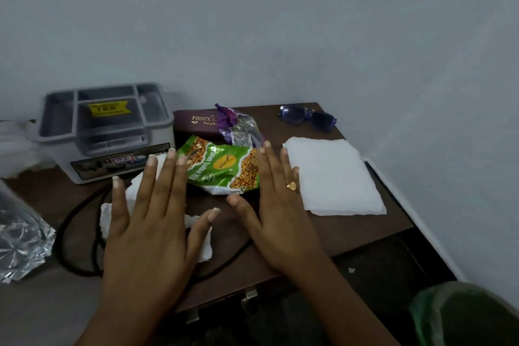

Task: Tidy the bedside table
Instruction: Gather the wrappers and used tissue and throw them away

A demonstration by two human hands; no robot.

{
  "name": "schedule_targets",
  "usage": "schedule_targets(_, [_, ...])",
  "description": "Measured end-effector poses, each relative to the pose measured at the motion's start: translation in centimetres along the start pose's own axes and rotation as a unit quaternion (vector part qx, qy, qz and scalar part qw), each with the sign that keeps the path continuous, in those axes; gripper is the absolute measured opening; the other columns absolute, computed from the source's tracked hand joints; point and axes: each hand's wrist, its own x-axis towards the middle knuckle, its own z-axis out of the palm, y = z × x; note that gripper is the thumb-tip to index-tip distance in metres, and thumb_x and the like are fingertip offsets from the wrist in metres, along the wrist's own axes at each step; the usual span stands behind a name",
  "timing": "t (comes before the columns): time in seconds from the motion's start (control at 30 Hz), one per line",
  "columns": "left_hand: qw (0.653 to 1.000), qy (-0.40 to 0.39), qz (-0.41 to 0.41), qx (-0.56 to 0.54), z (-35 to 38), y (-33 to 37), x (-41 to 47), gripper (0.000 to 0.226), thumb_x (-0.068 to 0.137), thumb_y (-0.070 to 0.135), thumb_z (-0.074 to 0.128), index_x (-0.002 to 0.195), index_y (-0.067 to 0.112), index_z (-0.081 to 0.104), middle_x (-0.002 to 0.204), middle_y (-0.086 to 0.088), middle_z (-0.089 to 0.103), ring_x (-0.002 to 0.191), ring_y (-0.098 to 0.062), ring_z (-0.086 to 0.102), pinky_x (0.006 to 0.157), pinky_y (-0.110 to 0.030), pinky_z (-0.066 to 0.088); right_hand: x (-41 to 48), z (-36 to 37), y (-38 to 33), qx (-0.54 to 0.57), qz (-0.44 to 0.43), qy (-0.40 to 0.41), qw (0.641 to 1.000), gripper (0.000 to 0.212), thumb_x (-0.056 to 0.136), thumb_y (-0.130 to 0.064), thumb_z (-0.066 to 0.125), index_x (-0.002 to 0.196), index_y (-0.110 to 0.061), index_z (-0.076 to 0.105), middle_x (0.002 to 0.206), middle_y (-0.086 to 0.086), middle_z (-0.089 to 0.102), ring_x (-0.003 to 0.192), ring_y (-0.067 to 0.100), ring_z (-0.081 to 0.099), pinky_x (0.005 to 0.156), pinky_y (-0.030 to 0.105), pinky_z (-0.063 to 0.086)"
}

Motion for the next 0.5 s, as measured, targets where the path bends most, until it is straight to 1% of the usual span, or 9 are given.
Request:
schedule_targets(0.13, [1.000,0.006,-0.006,-0.010,0.1,0.1,-0.1,0.074,0.089,0.056,0.020,0.147,0.009,0.019,0.156,-0.005,0.018,0.146,-0.020,0.009,0.117,-0.043,-0.007,-0.1,0.0,0.0,0.007,-0.002,0.004,1.000,0.082,0.086,-0.066,0.021,0.149,-0.023,-0.008,0.158,-0.010,-0.015,0.139,0.005,-0.029,0.116,0.032,-0.012])
schedule_targets(0.23, [0.998,0.030,-0.006,-0.048,-0.3,0.2,-0.2,0.069,0.091,0.053,0.019,0.145,0.011,0.027,0.154,-0.004,0.025,0.145,-0.017,0.010,0.117,-0.043,-0.008,-0.1,-0.2,0.0,0.029,-0.008,0.022,0.999,0.080,0.087,-0.065,0.022,0.150,-0.023,-0.004,0.159,-0.010,-0.010,0.141,0.005,-0.025,0.118,0.032,-0.007])
schedule_targets(0.27, [0.996,0.048,-0.008,-0.075,-0.6,0.1,-0.2,0.065,0.092,0.050,0.020,0.144,0.013,0.032,0.152,-0.003,0.031,0.145,-0.015,0.012,0.117,-0.043,-0.008,-0.2,-0.4,-0.2,0.051,-0.010,0.037,0.998,0.078,0.088,-0.063,0.024,0.150,-0.022,0.001,0.159,-0.009,-0.004,0.143,0.006,-0.020,0.118,0.031,-0.002])
schedule_targets(0.3, [0.992,0.070,-0.012,-0.101,-1.0,0.0,-0.4,0.059,0.092,0.046,0.022,0.141,0.015,0.037,0.149,-0.003,0.038,0.143,-0.014,0.017,0.117,-0.042,-0.006,-0.4,-0.7,-0.5,0.082,-0.014,0.058,0.995,0.074,0.090,-0.060,0.029,0.150,-0.022,0.009,0.159,-0.007,0.006,0.145,0.007,-0.010,0.118,0.029,0.006])
schedule_targets(0.33, [0.988,0.093,-0.018,-0.121,-1.4,-0.3,-0.6,0.053,0.093,0.041,0.026,0.137,0.016,0.043,0.144,-0.003,0.045,0.141,-0.016,0.024,0.117,-0.042,-0.002,-0.8,-1.0,-0.9,0.109,-0.023,0.086,0.990,0.067,0.091,-0.055,0.035,0.147,-0.021,0.021,0.156,-0.004,0.020,0.145,0.008,0.005,0.116,0.025,0.016])
schedule_targets(0.4, [0.982,0.127,-0.018,-0.138,-2.2,-1.1,-1.1,0.043,0.090,0.028,0.035,0.128,0.017,0.054,0.130,-0.006,0.058,0.130,-0.021,0.042,0.113,-0.048,0.014,-1.9,-1.6,-2.1,0.139,-0.050,0.132,0.980,0.048,0.092,-0.043,0.048,0.134,-0.019,0.043,0.139,-0.001,0.046,0.130,0.010,0.038,0.104,0.018,0.034])
schedule_targets(0.43, [0.981,0.132,-0.014,-0.139,-2.5,-1.6,-1.3,0.040,0.088,0.023,0.040,0.123,0.017,0.057,0.123,-0.007,0.063,0.121,-0.023,0.050,0.109,-0.052,0.023,-2.4,-2.0,-2.8,0.149,-0.061,0.116,0.980,0.041,0.092,-0.038,0.052,0.127,-0.018,0.050,0.130,-0.001,0.052,0.120,0.010,0.046,0.098,0.019,0.040])
schedule_targets(0.47, [0.982,0.126,-0.011,-0.139,-2.6,-2.1,-1.5,0.038,0.086,0.019,0.043,0.120,0.018,0.060,0.117,-0.007,0.066,0.112,-0.025,0.056,0.103,-0.054,0.032,-2.8,-2.2,-3.7,0.164,-0.066,0.073,0.982,0.037,0.091,-0.034,0.055,0.124,-0.017,0.053,0.125,-0.001,0.053,0.113,0.011,0.050,0.093,0.022,0.043])
schedule_targets(0.5, [0.984,0.114,-0.005,-0.137,-2.7,-2.5,-1.7,0.037,0.084,0.019,0.045,0.117,0.020,0.061,0.112,-0.007,0.067,0.104,-0.026,0.059,0.095,-0.055,0.039,-3.1,-2.3,-4.4,0.181,-0.067,0.014,0.981,0.038,0.090,-0.031,0.057,0.125,-0.017,0.053,0.126,0.000,0.052,0.111,0.013,0.050,0.092,0.025,0.043])
